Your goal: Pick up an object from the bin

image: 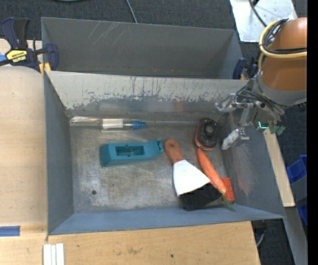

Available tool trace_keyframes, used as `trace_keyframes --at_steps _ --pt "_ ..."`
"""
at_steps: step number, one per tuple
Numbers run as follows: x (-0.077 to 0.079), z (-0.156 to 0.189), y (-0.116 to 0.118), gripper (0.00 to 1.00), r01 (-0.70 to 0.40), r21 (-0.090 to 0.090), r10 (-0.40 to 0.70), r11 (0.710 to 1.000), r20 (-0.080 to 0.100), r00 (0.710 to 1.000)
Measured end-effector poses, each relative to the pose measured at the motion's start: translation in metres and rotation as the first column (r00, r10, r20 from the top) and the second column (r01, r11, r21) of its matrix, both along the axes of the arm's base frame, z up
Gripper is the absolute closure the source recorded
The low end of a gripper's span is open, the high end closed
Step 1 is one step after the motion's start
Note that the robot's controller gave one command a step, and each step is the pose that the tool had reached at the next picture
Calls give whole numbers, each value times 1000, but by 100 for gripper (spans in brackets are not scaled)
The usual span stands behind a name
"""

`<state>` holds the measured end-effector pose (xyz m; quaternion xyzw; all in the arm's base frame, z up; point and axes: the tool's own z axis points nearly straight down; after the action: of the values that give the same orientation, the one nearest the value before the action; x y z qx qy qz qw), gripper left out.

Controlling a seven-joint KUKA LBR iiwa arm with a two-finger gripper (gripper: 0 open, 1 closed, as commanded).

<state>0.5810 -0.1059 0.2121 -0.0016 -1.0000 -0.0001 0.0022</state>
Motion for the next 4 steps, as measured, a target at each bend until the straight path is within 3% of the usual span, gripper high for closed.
trace_keyframes --at_steps 1,2,3,4 --pt "2 5 0 0 -3 -1 3 1000 8 1000" --pt "-32 -62 -3 0 24 -2 -24 1000 12 1000" --pt "-81 -57 -16 0 -47 1 47 999 -2 999" --pt "-80 -62 -9 0 114 0 -114 993 5 993"
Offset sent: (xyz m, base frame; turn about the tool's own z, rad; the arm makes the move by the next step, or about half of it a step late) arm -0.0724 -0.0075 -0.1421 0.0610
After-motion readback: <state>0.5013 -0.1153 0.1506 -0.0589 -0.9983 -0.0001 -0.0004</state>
